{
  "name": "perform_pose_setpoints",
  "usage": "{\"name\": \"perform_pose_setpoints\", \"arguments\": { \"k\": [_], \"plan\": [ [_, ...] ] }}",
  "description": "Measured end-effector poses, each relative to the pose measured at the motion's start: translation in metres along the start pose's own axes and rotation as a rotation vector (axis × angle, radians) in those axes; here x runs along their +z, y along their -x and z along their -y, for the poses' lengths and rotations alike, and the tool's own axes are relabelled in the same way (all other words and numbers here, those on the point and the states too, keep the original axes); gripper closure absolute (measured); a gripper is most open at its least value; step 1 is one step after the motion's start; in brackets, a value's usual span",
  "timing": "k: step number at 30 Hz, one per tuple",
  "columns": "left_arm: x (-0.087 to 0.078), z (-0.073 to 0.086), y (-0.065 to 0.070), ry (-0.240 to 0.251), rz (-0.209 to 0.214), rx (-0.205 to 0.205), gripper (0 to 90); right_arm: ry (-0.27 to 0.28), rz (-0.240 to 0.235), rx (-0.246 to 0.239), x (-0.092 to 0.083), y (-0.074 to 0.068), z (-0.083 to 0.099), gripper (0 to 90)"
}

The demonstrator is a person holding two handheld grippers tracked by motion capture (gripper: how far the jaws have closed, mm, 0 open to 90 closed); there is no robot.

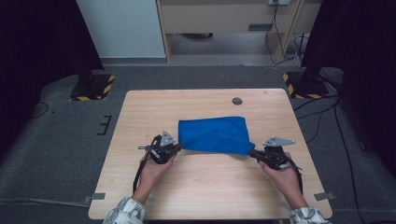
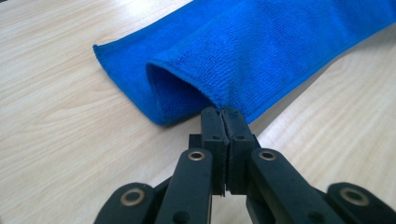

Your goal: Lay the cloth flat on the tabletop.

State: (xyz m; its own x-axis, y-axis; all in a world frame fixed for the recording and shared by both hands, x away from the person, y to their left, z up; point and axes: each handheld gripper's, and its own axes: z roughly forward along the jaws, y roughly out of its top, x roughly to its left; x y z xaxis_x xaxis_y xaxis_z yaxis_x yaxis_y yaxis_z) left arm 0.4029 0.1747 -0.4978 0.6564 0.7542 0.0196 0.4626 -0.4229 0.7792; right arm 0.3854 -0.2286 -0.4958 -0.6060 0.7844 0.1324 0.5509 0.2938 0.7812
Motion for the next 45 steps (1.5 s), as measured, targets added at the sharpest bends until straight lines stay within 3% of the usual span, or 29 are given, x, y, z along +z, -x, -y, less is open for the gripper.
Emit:
{"name": "perform_pose_setpoints", "arguments": {
  "k": [12,14,16,22,30,38,45],
  "plan": [
    [-0.038,0.027,0.012,-0.041,0.033,0.002,88.7,-0.044,-0.041,-0.075,-0.022,-0.033,0.018,86.8],
    [-0.047,0.025,0.010,-0.013,0.003,-0.003,88.7,-0.042,-0.056,-0.083,-0.022,-0.038,0.019,86.9],
    [-0.055,0.026,0.004,0.013,0.002,-0.034,88.8,-0.041,-0.069,-0.104,-0.021,-0.045,0.019,86.9],
    [-0.058,0.039,0.003,-0.056,0.031,-0.045,88.7,-0.066,-0.095,-0.152,-0.015,-0.062,0.018,86.9],
    [-0.041,0.044,0.026,-0.178,0.104,0.002,88.6,-0.067,-0.051,-0.140,-0.033,-0.055,0.027,86.8],
    [-0.051,0.047,0.040,-0.179,0.150,0.016,88.5,-0.072,-0.005,-0.130,-0.052,-0.045,0.038,87.1],
    [-0.054,0.049,0.048,-0.193,0.169,0.027,88.5,-0.102,0.002,-0.129,-0.051,-0.043,0.042,86.9]
  ]
}}
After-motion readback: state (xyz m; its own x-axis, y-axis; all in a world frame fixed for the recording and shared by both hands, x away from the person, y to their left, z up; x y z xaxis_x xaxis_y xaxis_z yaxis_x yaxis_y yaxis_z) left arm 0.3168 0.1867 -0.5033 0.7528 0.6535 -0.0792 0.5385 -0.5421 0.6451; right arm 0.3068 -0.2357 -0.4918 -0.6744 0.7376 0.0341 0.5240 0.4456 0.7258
